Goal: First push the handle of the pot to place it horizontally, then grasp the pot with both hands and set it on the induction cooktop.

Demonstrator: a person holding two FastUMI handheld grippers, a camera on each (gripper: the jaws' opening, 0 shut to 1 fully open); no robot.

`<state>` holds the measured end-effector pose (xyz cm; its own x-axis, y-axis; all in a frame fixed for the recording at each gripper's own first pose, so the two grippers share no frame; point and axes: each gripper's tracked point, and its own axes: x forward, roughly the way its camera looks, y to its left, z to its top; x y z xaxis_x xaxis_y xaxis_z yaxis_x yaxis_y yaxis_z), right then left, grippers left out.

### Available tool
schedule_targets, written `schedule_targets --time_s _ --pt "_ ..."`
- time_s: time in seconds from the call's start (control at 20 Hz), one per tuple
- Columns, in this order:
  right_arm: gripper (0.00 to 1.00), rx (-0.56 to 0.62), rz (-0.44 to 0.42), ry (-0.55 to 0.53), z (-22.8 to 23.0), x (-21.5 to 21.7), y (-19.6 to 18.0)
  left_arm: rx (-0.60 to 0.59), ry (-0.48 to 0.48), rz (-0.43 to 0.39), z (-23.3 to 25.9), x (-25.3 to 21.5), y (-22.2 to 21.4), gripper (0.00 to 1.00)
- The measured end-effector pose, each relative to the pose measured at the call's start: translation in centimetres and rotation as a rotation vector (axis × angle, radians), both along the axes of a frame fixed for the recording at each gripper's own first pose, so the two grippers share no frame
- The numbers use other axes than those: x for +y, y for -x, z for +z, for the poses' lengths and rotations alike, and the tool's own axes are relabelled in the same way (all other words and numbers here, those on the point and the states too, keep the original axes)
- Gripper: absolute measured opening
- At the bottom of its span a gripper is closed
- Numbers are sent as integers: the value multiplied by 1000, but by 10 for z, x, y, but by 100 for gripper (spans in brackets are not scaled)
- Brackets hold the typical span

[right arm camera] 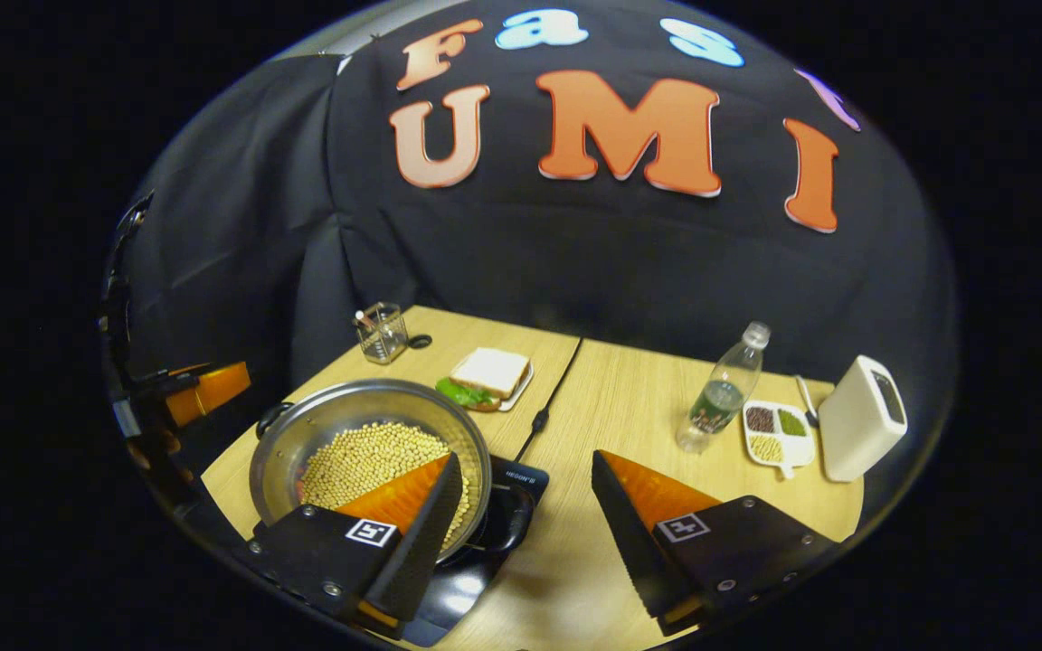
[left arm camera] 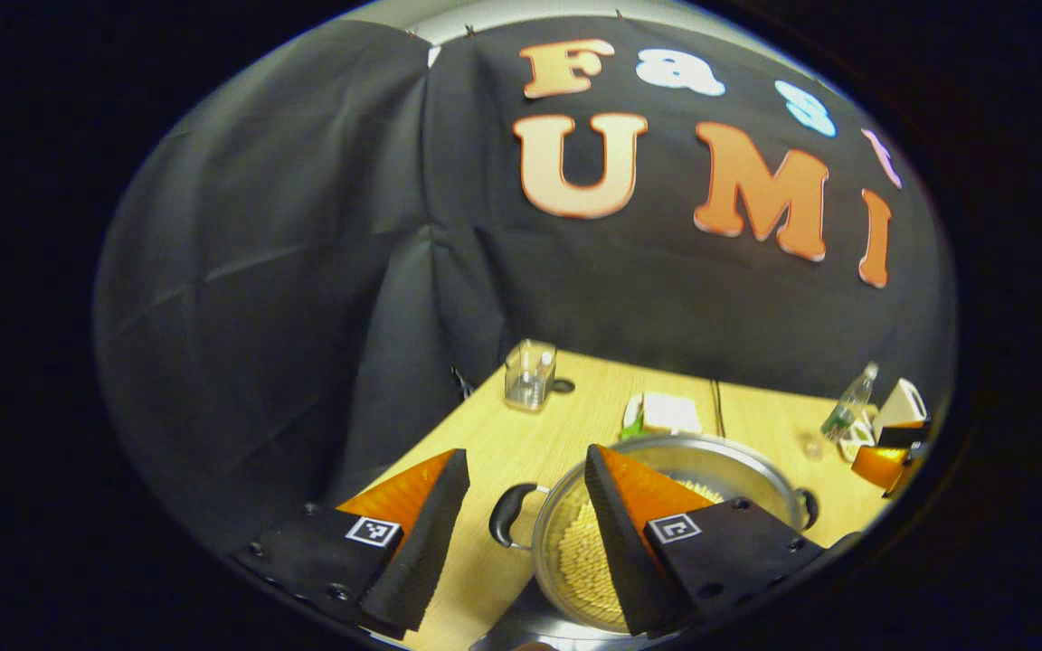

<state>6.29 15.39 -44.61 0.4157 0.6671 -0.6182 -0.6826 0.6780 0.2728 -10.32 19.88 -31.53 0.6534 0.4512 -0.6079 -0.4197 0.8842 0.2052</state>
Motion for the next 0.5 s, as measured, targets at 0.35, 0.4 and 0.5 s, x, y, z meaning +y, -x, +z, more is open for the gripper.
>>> schedule_targets --time_s 0.35,0.4,0.5 --pt "95 -326 -147 -155 135 -107 -101 -409 -65 -115 204 -94 -74 96" --pt "95 -365 -179 -171 152 -124 -116 -460 -59 -139 223 -106 -81 96" --pt "99 -434 -241 -190 184 -160 -140 -546 -41 -169 271 -130 -86 96"
